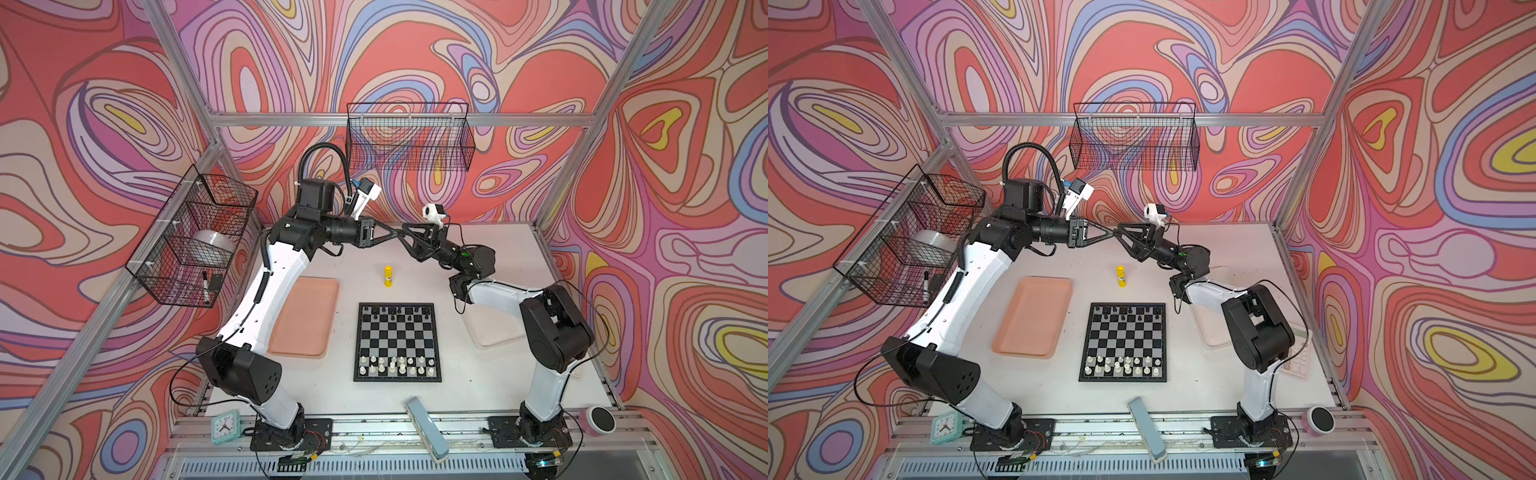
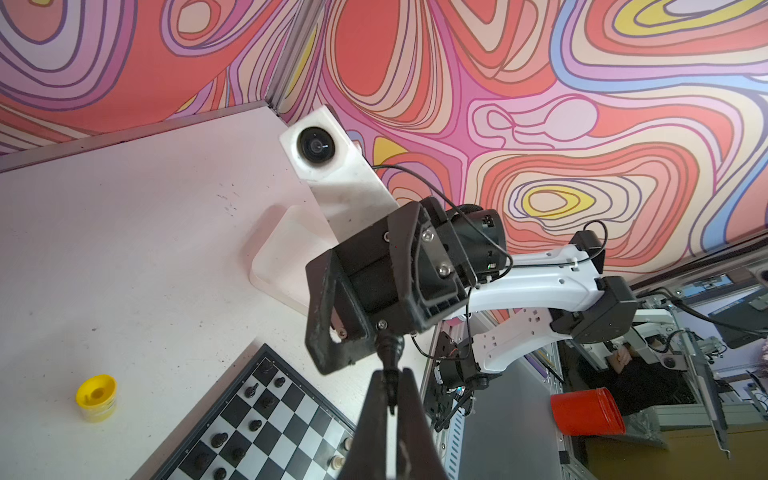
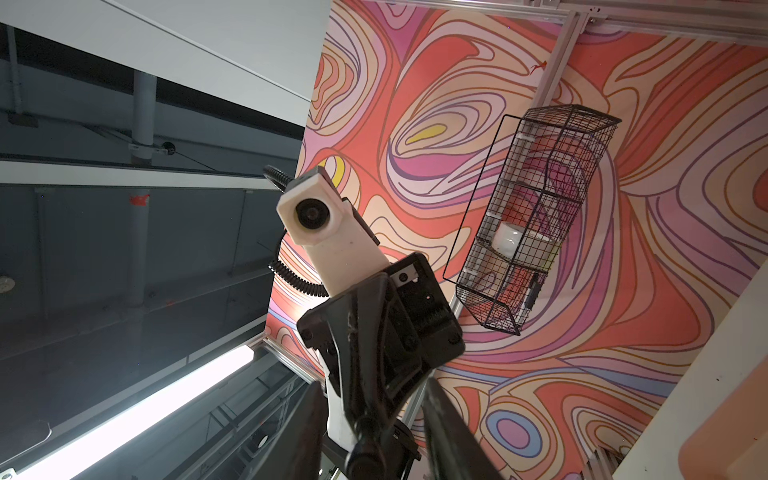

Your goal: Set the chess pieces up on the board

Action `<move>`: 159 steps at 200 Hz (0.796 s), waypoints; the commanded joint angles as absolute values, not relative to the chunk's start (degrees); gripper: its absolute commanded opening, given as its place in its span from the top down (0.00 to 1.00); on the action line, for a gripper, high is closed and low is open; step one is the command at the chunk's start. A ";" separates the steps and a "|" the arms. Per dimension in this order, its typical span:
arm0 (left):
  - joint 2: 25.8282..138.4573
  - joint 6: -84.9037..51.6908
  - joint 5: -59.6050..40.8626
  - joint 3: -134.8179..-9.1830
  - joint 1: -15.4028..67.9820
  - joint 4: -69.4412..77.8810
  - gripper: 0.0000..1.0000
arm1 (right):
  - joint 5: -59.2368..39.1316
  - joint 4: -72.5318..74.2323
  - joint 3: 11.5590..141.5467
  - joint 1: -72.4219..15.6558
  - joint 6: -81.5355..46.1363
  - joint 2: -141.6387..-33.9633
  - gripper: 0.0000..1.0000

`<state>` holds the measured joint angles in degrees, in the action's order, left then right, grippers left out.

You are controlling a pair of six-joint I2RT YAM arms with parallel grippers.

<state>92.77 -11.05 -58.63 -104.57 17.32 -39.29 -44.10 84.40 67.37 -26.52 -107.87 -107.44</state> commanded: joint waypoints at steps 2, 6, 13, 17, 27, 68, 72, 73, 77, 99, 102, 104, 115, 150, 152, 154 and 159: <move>91.58 -6.82 -57.22 -105.13 17.46 -43.46 1.00 | -43.22 85.34 65.95 -25.05 -107.67 -108.10 0.58; 91.51 -6.36 -57.09 -105.13 17.41 -43.87 1.00 | -43.28 85.31 65.65 -24.69 -107.67 -108.02 0.57; 91.41 -5.64 -56.86 -105.14 17.41 -44.48 1.00 | -43.35 85.27 65.18 -23.95 -107.67 -107.80 0.57; 91.34 -5.27 -56.71 -105.16 17.43 -44.80 1.00 | -43.56 85.32 64.74 -23.39 -107.62 -107.49 0.57; 91.26 -3.94 -55.99 -105.32 17.44 -45.95 1.00 | -44.37 84.97 63.67 -22.02 -107.38 -106.87 0.57; 91.02 1.59 -52.95 -105.91 17.43 -50.39 1.00 | -48.00 84.92 58.64 -14.81 -107.45 -103.55 0.56; 90.97 2.21 -52.46 -105.94 17.47 -50.78 1.00 | -48.45 84.98 58.25 -14.14 -107.49 -103.25 0.56; 91.01 2.33 -52.38 -105.97 17.48 -50.88 1.00 | -48.57 84.99 58.17 -13.97 -107.49 -103.17 0.56; 91.05 2.80 -52.11 -106.05 17.43 -51.24 1.00 | -49.05 84.91 57.67 -13.35 -107.57 -102.91 0.56; 91.61 5.51 -50.71 -106.42 17.74 -53.35 1.00 | -52.38 83.36 56.06 -10.51 -107.13 -101.82 0.57; 91.66 5.94 -50.44 -106.50 17.87 -53.57 1.00 | -52.88 82.82 56.00 -10.14 -106.85 -100.22 0.57; 91.78 6.32 -50.23 -106.45 17.85 -53.78 1.00 | -53.23 82.34 55.88 -9.98 -106.63 -99.85 0.57; 92.09 8.47 -48.78 -106.83 18.58 -55.26 1.00 | -55.37 79.08 55.68 -8.98 -104.37 -98.13 0.57; 94.25 13.94 -44.68 -109.43 21.85 -59.72 1.00 | -60.88 54.77 56.73 -8.09 -87.43 -90.12 0.57; 94.36 13.90 -44.66 -109.47 21.94 -59.82 1.00 | -60.94 52.19 56.81 -8.09 -86.06 -89.44 0.56; 94.43 13.91 -44.58 -109.63 22.10 -59.85 1.00 | -61.03 49.81 57.03 -8.13 -83.87 -88.80 0.57; 94.85 13.92 -44.28 -109.81 22.30 -59.89 1.00 | -61.10 41.91 57.86 -8.15 -78.60 -87.16 0.56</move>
